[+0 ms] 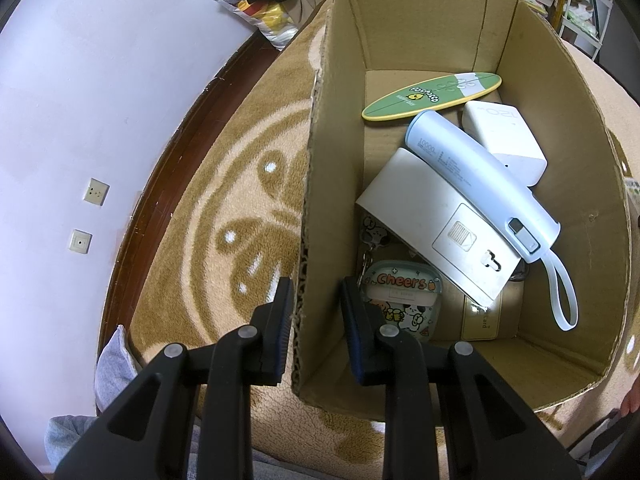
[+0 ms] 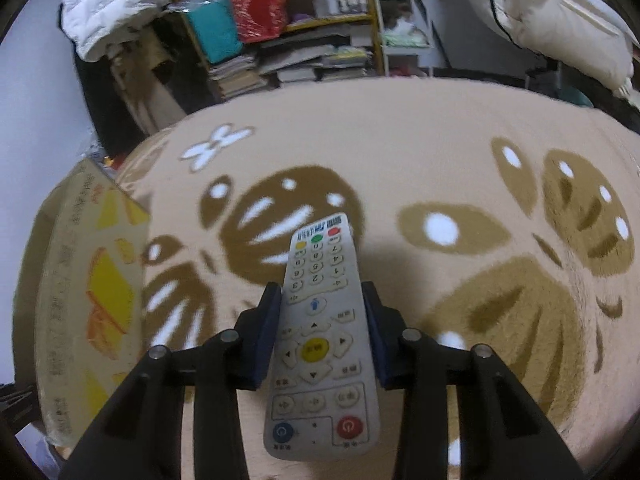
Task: Organize rigid objects
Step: 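Move the right gripper to the white remote and grasp it, then carry the white remote into the box with the right gripper and release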
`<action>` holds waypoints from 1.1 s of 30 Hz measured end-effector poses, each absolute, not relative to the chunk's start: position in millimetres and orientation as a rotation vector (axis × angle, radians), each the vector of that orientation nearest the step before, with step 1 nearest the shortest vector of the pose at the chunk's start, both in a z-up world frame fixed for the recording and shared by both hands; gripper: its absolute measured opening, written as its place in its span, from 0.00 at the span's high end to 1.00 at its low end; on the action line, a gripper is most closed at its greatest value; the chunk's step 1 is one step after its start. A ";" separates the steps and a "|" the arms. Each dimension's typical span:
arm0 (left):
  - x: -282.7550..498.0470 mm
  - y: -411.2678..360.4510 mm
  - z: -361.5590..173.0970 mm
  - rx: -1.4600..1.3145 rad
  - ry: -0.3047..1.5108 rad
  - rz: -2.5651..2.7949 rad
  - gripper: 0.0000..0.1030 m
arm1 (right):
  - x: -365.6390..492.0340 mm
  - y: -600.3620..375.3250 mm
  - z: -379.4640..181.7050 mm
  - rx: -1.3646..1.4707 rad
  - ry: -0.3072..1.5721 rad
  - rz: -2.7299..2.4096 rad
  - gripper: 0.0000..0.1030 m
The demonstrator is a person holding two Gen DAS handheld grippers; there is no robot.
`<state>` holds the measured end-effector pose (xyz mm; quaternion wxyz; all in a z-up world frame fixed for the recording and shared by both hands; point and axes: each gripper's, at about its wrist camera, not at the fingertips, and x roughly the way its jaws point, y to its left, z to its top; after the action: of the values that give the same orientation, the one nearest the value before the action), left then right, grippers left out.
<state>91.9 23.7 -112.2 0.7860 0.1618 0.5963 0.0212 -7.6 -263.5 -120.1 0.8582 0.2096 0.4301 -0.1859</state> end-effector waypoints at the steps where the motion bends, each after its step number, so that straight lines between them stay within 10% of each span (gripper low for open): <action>1: 91.9 23.7 -112.0 0.348 1.286 0.046 0.77 | -7.1 -261.4 -115.9 0.433 0.891 -0.378 0.60; 33: 92.0 23.6 -112.6 0.349 1.285 0.046 0.77 | -0.6 -150.4 -20.8 0.290 0.614 -0.031 0.60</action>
<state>92.0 23.6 -112.6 0.7860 0.1619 0.5962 0.0215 -0.6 -150.4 -20.8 0.9428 0.1420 0.3011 -0.0154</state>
